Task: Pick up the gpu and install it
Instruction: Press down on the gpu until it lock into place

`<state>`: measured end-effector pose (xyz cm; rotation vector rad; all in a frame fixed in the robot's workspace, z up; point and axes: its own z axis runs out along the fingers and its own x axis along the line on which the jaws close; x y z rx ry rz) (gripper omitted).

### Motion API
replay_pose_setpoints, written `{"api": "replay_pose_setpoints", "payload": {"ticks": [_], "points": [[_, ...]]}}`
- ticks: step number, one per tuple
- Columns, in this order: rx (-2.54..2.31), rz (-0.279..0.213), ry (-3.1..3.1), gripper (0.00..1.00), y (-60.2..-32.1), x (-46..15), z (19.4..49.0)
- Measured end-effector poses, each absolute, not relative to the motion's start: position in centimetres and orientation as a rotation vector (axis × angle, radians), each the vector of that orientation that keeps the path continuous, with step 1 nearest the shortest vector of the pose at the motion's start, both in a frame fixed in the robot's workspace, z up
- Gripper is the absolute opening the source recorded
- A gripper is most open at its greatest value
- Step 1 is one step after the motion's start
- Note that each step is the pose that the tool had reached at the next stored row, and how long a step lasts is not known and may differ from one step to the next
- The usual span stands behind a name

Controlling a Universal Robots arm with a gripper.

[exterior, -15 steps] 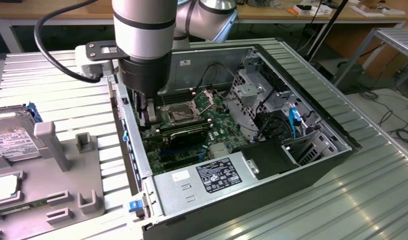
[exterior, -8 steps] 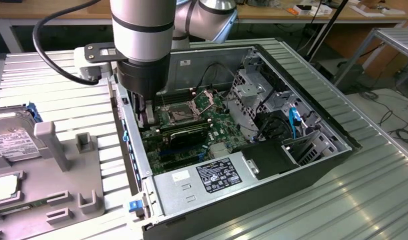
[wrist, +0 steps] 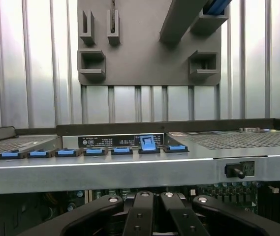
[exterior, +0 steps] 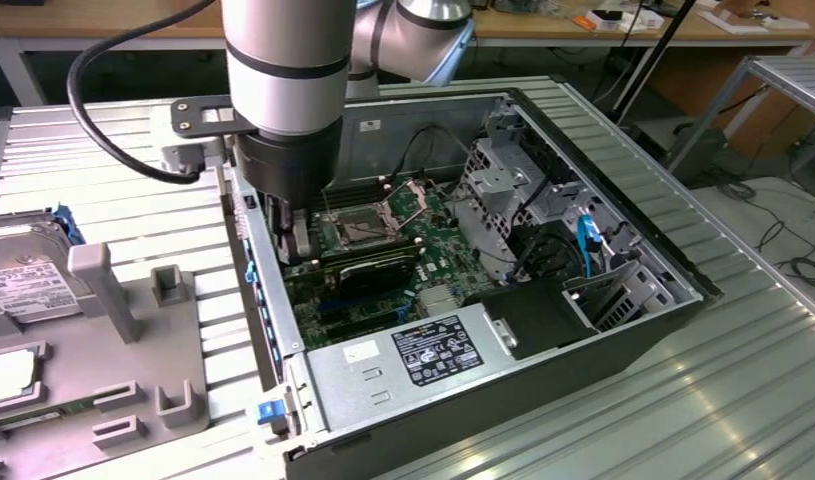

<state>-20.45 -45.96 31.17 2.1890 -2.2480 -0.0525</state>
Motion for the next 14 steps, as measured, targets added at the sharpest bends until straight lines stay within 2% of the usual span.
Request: {"api": "replay_pose_setpoints", "payload": {"ticks": [7, 12, 14], "points": [[2.189, -0.072, -2.249, 0.11, -45.94, -20.11, 31.38], [2.162, -0.113, -2.235, 0.11, -45.92, -20.11, 31.39], [2.162, -0.113, -2.235, 0.11, -45.97, -20.10, 31.35]]}}
